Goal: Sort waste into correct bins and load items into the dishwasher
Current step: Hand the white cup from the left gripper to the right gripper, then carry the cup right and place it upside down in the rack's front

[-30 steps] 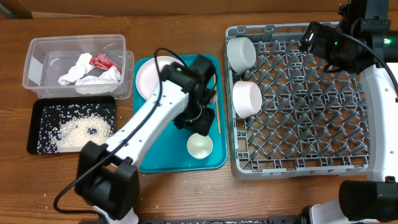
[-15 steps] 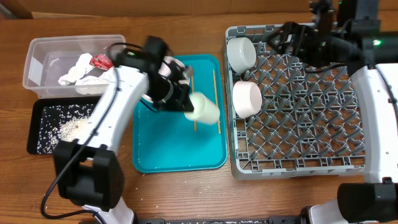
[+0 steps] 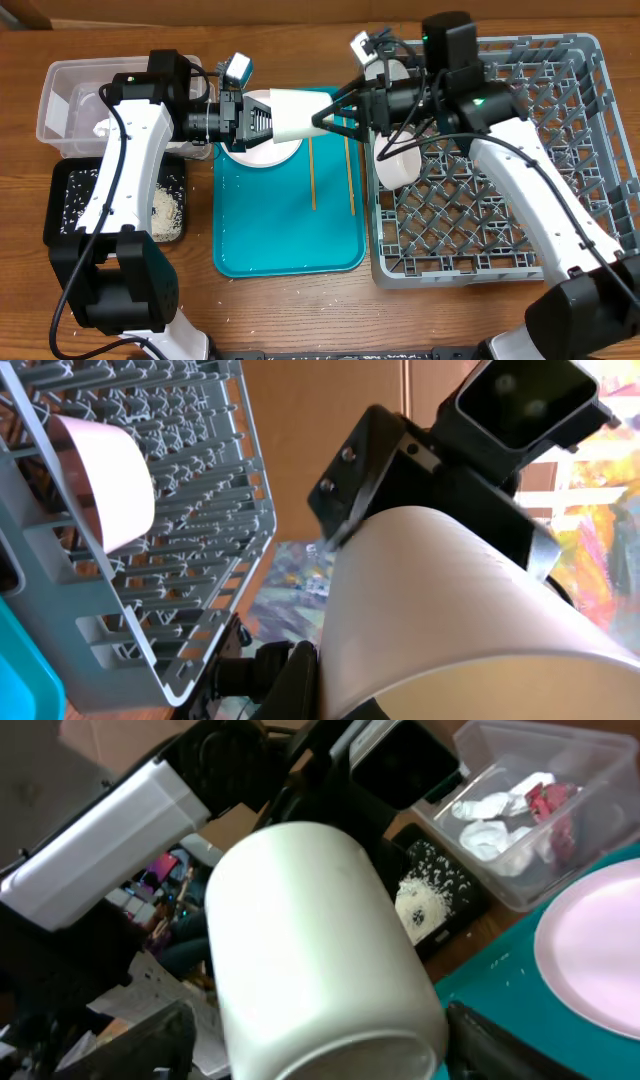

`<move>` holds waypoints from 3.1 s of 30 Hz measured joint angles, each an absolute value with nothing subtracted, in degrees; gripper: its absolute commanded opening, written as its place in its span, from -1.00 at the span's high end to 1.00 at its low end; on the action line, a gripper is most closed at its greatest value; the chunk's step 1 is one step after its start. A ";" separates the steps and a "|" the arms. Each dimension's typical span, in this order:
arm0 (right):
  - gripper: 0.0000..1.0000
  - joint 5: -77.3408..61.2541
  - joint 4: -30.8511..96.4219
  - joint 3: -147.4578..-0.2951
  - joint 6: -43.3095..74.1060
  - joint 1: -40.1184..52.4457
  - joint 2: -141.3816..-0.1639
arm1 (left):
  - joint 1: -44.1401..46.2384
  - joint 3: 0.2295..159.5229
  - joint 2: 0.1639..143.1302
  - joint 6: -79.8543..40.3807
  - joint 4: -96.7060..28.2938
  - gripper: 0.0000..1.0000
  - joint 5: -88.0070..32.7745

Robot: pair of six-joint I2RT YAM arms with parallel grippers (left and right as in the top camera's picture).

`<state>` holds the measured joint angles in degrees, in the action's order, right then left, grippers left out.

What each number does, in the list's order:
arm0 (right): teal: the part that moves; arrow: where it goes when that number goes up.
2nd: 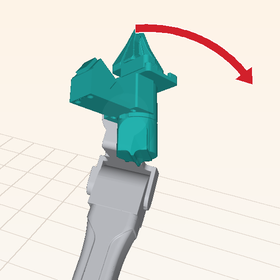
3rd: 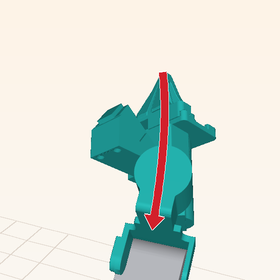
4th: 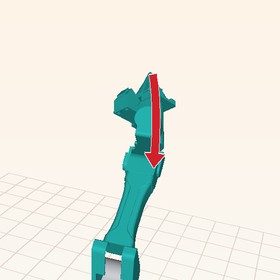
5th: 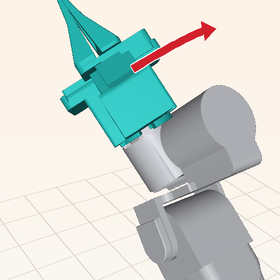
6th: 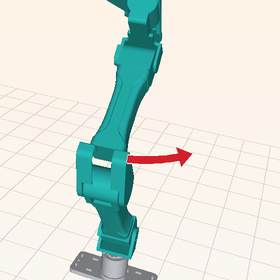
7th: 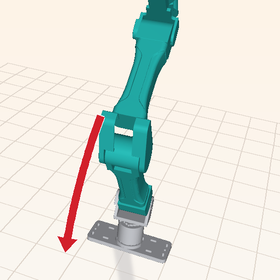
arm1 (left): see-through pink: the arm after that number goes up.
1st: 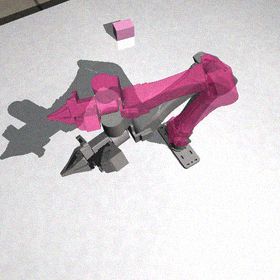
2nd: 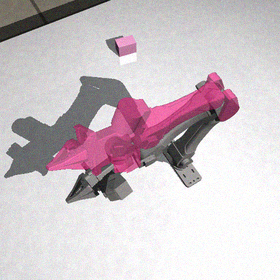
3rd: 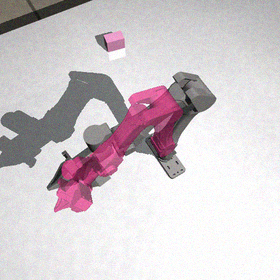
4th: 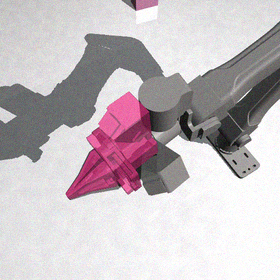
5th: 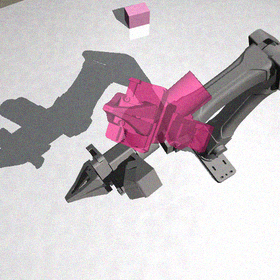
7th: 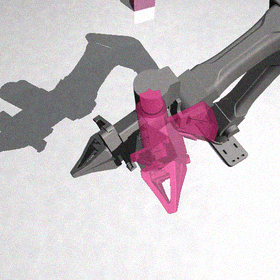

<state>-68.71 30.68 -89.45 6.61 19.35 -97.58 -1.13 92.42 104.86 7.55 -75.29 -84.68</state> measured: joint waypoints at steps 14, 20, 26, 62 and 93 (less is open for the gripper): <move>-0.64 -68.55 26.74 -89.43 6.20 20.88 -98.02 | -2.31 92.42 104.86 7.73 -75.24 0.92 -86.80; -0.47 -67.22 26.22 -89.43 6.15 23.11 -98.08 | -1.48 92.42 104.86 7.73 -75.24 0.92 -86.80; -0.27 -67.13 24.99 -89.34 6.22 23.14 -98.24 | -1.48 92.42 104.84 7.73 -75.22 0.78 -87.42; -0.18 -1.04 86.19 -89.60 26.89 23.66 -85.91 | -1.48 92.68 104.79 -5.52 -53.28 -1.00 -5.15; -0.61 -7.22 77.76 -67.40 31.27 28.27 -85.89 | -1.48 92.68 104.79 -5.87 -52.97 -1.00 -2.66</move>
<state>-7.22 77.76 -67.40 31.27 28.27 -85.89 -1.48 92.68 104.79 -5.87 -52.97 -2.66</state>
